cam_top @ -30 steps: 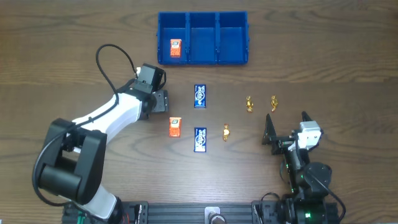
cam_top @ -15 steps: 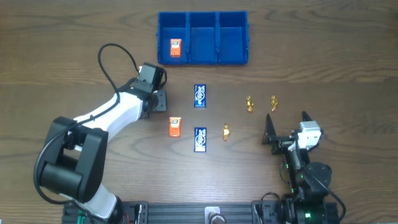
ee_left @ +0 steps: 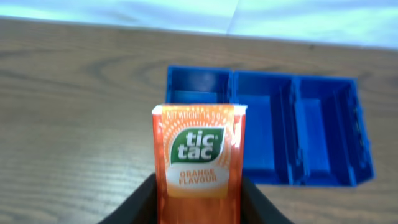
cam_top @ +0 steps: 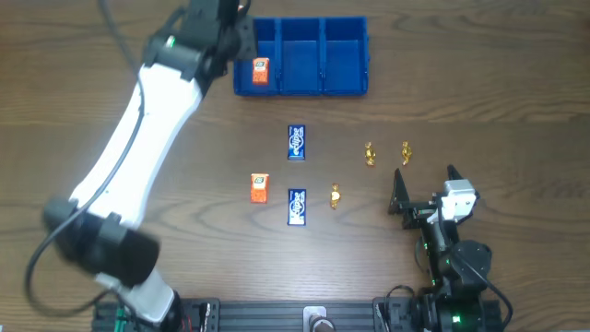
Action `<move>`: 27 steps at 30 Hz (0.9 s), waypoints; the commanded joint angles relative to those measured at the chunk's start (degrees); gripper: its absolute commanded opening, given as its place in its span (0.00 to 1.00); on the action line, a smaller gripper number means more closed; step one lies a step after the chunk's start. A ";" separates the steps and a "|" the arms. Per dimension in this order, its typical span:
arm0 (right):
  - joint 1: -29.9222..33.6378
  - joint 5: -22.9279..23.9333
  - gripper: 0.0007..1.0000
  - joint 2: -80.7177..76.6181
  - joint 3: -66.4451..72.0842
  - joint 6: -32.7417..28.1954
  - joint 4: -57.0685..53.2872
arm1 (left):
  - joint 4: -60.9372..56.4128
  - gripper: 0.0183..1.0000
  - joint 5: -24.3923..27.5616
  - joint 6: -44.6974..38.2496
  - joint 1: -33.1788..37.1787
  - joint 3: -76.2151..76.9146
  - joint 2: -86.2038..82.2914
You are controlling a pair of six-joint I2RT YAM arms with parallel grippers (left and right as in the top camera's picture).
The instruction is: Sort Candies Into Trays
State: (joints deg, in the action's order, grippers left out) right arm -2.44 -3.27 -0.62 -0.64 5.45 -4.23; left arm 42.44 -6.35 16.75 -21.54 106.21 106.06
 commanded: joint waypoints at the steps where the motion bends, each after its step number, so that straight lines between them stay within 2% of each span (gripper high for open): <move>1: 0.02 -0.28 1.00 0.33 0.20 0.50 -0.15 | 5.09 0.25 2.47 0.44 0.13 13.88 15.56; 12: 0.02 -0.28 1.00 0.33 0.20 0.50 -0.15 | 5.16 0.29 4.28 1.95 0.96 16.20 25.07; 19: 0.02 -0.28 1.00 0.33 0.20 0.50 -0.15 | 5.03 0.67 4.00 1.92 1.51 15.82 22.69; 23: 0.02 -0.28 1.00 0.33 0.20 0.50 -0.15 | 1.86 0.77 -0.98 1.97 -1.01 7.13 10.67; 27: 0.02 -0.28 1.00 0.33 0.20 0.50 -0.15 | -3.39 0.81 -1.44 3.23 -4.76 -12.20 -6.75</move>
State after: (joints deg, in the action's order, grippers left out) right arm -2.44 -3.27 -0.64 -0.64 5.45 -4.25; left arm 41.39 -5.58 18.74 -23.11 105.62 113.43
